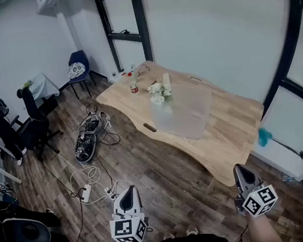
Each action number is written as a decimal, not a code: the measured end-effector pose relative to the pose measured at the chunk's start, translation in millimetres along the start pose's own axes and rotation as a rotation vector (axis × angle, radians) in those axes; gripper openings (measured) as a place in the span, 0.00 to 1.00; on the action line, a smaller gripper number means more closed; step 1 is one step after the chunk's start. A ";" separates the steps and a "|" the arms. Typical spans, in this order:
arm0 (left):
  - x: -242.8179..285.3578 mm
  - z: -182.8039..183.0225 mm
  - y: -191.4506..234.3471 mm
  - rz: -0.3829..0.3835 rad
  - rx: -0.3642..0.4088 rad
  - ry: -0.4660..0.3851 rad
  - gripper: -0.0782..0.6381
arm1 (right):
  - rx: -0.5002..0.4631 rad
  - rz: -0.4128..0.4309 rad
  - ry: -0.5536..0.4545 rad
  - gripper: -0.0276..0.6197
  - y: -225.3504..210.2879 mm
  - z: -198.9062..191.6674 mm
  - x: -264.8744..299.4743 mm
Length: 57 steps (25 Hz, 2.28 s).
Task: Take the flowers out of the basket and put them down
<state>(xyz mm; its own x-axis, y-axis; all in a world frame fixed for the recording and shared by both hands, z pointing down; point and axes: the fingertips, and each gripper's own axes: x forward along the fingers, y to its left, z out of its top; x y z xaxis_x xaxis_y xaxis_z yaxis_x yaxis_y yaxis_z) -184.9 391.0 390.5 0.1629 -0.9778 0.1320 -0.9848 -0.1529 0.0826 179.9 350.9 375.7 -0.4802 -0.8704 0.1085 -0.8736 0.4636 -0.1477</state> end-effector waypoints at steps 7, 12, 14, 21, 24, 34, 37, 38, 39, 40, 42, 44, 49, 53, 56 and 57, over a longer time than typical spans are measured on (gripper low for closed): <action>12.9 1.3 -27.8 -0.009 0.026 0.000 0.12 | 0.021 0.014 0.013 0.08 -17.7 -9.2 -5.2; 27.1 3.8 -51.5 -0.013 0.039 -0.004 0.12 | 0.028 0.056 -0.006 0.08 -34.7 -5.2 -9.8; 30.1 4.5 -55.6 -0.007 0.050 -0.008 0.12 | 0.014 0.078 -0.010 0.08 -40.1 -6.5 -9.5; 41.0 2.8 -41.5 0.050 0.044 0.009 0.12 | 0.034 0.090 0.018 0.08 -55.4 -19.9 0.6; 56.0 4.2 -41.6 0.040 0.048 0.007 0.11 | 0.037 0.083 0.015 0.08 -64.1 -19.7 10.0; 146.7 0.9 -22.1 -0.039 0.050 0.016 0.11 | 0.053 -0.001 0.022 0.08 -89.9 -19.3 57.9; 175.9 0.5 -14.5 -0.065 0.031 0.019 0.11 | 0.051 -0.025 0.030 0.08 -92.9 -17.2 73.8; 185.4 2.2 -13.1 -0.078 0.028 0.016 0.11 | 0.053 -0.035 0.031 0.08 -95.0 -16.3 80.2; 194.8 4.1 -11.1 -0.089 0.027 0.012 0.12 | 0.057 -0.044 0.033 0.08 -96.8 -15.8 87.4; 204.0 5.9 -8.2 -0.098 0.024 0.011 0.11 | 0.060 -0.053 0.034 0.08 -98.4 -15.4 95.2; 222.0 8.5 -0.2 -0.113 0.015 0.013 0.11 | 0.055 -0.076 0.038 0.08 -100.7 -12.9 112.5; 238.6 10.1 9.4 -0.127 0.009 0.021 0.12 | 0.045 -0.091 0.036 0.08 -100.5 -6.3 132.9; 273.7 16.2 34.6 -0.159 -0.003 0.033 0.11 | 0.026 -0.089 0.050 0.08 -90.8 8.6 185.4; 305.7 20.8 61.9 -0.177 -0.018 0.043 0.12 | 0.018 -0.092 0.058 0.08 -85.1 18.3 228.5; 327.9 26.4 85.3 -0.177 -0.010 0.038 0.11 | 0.004 -0.090 0.062 0.08 -80.0 24.4 261.0; 335.3 27.8 93.1 -0.176 -0.003 0.035 0.12 | -0.002 -0.090 0.064 0.08 -79.3 25.8 271.7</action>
<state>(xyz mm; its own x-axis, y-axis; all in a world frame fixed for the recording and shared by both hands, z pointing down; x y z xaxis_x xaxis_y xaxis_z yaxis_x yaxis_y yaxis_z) -223.7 45.0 415.0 0.3350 -0.9303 0.1494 -0.9406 -0.3209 0.1104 120.7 73.4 391.5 -0.4038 -0.8963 0.1835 -0.9136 0.3846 -0.1323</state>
